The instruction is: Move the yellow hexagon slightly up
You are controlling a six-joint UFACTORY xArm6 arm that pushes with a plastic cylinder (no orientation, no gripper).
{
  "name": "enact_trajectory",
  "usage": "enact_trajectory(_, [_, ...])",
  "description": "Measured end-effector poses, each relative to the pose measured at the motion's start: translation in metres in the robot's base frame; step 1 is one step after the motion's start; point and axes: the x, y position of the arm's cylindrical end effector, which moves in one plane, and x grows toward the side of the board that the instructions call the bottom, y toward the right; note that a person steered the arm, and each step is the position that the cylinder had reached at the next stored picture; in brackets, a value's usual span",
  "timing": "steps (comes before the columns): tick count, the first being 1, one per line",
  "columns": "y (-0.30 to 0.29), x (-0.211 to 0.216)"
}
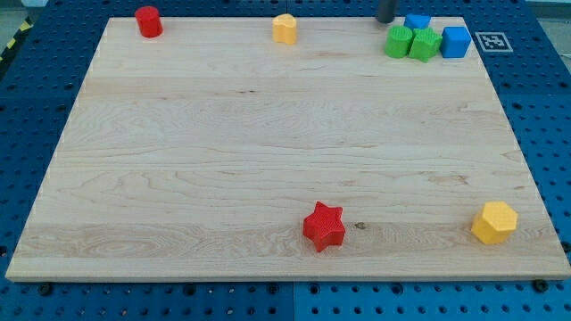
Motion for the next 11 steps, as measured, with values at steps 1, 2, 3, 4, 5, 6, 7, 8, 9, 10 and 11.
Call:
enact_trajectory(1, [-0.020, 0.020])
enact_trajectory(2, [-0.036, 0.052])
enact_trajectory(3, [-0.063, 0.107])
enact_trajectory(4, [-0.073, 0.127])
enact_trajectory(5, [-0.073, 0.136])
enact_trajectory(6, [-0.072, 0.194])
enact_trajectory(7, [-0.071, 0.262])
enact_trajectory(8, [-0.065, 0.336])
enact_trajectory(9, [-0.049, 0.392])
enact_trajectory(10, [-0.024, 0.402])
enact_trajectory(11, [0.025, 0.409])
